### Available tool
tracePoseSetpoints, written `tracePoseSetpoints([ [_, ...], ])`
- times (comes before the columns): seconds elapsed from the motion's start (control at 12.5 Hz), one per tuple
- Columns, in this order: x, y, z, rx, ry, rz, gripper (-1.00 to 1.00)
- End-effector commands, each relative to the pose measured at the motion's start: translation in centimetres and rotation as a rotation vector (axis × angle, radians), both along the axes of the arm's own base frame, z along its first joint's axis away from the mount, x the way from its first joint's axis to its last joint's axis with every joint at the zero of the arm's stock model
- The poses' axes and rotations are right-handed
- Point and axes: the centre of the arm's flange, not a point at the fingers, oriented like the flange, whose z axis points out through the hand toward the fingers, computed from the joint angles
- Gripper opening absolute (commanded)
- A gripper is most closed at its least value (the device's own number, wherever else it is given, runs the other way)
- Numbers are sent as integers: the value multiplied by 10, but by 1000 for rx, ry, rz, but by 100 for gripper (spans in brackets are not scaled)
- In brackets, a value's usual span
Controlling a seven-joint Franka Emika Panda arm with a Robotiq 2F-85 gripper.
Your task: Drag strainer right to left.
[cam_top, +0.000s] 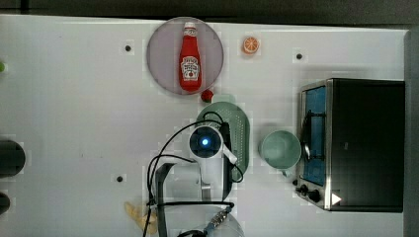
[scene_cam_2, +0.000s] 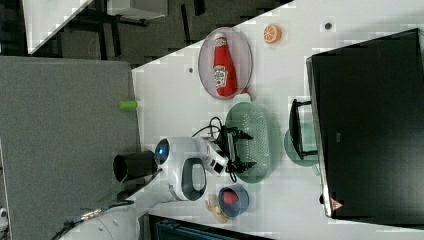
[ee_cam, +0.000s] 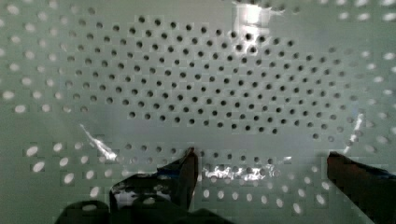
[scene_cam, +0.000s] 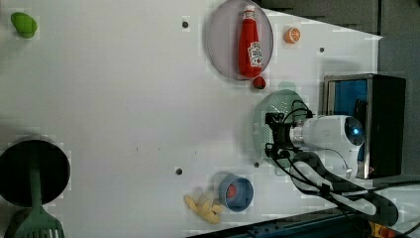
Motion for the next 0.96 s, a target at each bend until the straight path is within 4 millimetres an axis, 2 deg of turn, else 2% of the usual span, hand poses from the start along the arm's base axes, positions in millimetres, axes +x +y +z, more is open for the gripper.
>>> tracePoseSetpoints([
  [0.08,17,14,25,4,-102,-59,100],
  [0.32,15,29,19,6,-91,-28,100],
  [0.56,21,49,21,11,-102,-16,100],
  [0.96,23,98,20,14,-111,-96,100],
])
